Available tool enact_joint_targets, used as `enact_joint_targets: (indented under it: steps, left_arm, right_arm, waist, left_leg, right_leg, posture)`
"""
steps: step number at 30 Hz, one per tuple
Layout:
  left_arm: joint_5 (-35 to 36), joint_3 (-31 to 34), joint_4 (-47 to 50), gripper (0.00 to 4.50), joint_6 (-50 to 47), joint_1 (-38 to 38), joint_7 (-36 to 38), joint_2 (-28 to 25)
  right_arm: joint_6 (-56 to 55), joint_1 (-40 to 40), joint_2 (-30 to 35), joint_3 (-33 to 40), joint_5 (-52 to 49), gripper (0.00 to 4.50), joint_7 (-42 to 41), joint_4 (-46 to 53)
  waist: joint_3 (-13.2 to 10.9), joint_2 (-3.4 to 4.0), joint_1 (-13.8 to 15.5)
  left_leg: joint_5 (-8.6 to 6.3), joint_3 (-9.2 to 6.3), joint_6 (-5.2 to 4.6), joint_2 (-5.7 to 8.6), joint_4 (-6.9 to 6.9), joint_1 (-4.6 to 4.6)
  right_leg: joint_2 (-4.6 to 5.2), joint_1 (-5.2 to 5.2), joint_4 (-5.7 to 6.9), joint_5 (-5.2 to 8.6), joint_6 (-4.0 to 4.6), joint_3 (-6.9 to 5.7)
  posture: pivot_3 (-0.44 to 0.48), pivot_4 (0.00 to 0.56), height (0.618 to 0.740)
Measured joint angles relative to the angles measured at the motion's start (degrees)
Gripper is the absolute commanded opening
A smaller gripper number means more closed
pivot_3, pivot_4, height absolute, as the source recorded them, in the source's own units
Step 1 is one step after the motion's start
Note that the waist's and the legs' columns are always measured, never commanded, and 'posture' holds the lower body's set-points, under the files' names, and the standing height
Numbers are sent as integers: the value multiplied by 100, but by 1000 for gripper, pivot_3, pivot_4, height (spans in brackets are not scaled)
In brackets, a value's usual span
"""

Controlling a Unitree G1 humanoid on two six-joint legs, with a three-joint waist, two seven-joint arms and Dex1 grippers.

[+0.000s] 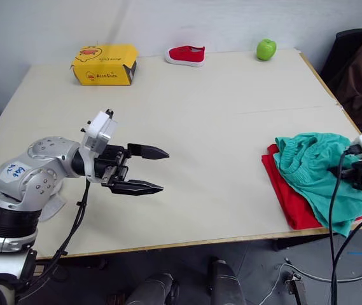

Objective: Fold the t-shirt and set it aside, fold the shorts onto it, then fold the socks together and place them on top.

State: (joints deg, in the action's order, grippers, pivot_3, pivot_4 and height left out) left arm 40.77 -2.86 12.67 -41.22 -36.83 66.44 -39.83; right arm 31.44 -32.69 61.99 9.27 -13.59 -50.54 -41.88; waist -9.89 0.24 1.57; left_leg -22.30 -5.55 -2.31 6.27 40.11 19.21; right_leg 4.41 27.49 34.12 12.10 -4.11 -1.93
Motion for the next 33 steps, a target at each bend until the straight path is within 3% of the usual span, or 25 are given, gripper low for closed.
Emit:
enact_joint_targets:
  steps: [8,14,20,22,25,30,33]
  left_arm:
    - [-31,6,-1,4500,5,66,70,-12]
    - [-92,6,-3,4500,55,176,98,-74]
    - [-282,13,-2,4500,177,214,56,-108]
    - [-284,41,12,4500,173,303,-5,-156]
    - [-281,90,60,4500,114,408,-103,-200]
    - [-256,359,293,4500,21,699,-261,-418]
    - [-292,521,392,4500,14,1101,-404,-604]
  right_arm:
    - [-578,949,165,1540,-249,4468,574,595]
    - [-32,1387,30,2449,-1312,4468,80,2721]
    - [776,1387,-1007,1912,-2276,4468,299,4791]
    - [917,1375,-1295,1685,-2440,4468,460,5209]
    - [1054,1352,-1611,1285,-2685,4468,586,5815]
    - [1322,1308,-1868,1036,-3039,4468,725,6082]
    - [1442,1211,-2035,875,-3393,4468,666,6233]
  waist:
    - [1,2,-13]
    - [2,6,-65]
    - [0,3,-7]
    - [0,4,-20]
    - [-2,9,-79]
    - [-2,9,-87]
    - [-2,11,46]
  left_leg:
    - [0,1,0,0,-3,-2]
    - [-1,7,6,-13,-3,-12]
    - [0,-4,5,-8,-3,0]
    - [14,-79,-5,18,-7,24]
    - [70,-320,-13,128,-5,31]
    - [201,-678,-5,357,-12,115]
    - [211,-664,0,366,-24,108]
  right_leg:
    - [-2,-1,0,-1,-1,3]
    - [-16,-3,8,-3,3,13]
    - [-10,-7,10,-6,3,11]
    - [43,-31,22,-4,3,-70]
    - [152,-110,15,29,-21,-202]
    - [311,-116,67,92,-118,-185]
    - [276,-100,64,105,-138,-71]
  posture:
    - [0,150,740]
    - [0,150,740]
    - [0,150,740]
    - [0,150,740]
    - [0,150,740]
    - [0,150,740]
    - [0,150,740]
